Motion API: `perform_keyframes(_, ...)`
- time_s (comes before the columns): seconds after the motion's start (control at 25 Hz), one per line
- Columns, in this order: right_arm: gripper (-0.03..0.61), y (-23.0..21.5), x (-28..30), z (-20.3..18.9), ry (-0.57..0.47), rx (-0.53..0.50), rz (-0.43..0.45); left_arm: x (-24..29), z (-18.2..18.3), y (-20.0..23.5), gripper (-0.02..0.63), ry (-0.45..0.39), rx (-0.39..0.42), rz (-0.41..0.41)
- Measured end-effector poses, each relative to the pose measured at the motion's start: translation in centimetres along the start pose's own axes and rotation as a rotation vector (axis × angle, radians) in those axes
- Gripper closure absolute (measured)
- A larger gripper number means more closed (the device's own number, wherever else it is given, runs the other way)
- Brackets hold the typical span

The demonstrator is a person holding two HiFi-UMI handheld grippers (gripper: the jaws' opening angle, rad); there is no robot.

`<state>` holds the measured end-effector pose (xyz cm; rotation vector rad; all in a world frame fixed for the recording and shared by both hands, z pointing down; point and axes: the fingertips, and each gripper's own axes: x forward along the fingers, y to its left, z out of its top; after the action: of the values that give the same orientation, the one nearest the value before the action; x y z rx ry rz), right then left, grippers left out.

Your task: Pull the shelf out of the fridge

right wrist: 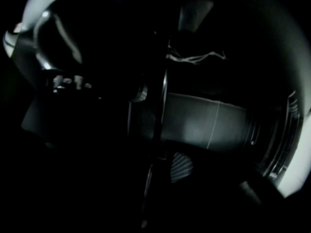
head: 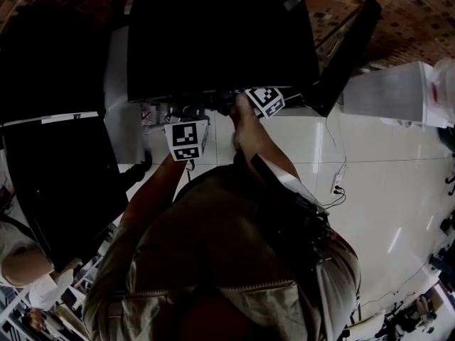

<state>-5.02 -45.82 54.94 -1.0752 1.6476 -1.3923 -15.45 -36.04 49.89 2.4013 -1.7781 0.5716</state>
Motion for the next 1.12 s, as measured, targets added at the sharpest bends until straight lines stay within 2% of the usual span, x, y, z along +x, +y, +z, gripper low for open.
perform_keyframes(0.16,0.494,0.4,1.0,0.6,-0.018,0.033,0.023,0.0,-0.1,0.0,0.607,0.008,-0.001,-0.002)
perform_keyframes(0.24,0.551,0.5,1.3,0.8,-0.032,0.045,0.026,-0.1,-0.2,0.2,0.607,0.012,-0.001,-0.001)
perform_keyframes(0.52,0.566,0.3,0.6,0.5,-0.051,0.14,0.021,-0.7,-0.4,0.0,0.607,0.01,-0.004,-0.013)
perform_keyframes(0.68,0.566,-0.7,-0.9,0.2,-0.051,0.153,0.013,-1.4,-0.4,-0.4,0.607,0.002,-0.002,-0.017)
perform_keyframes(1.12,0.568,0.0,-6.2,-1.1,-0.035,0.189,0.015,-6.0,-1.4,-0.8,0.607,-0.025,-0.015,-0.008)
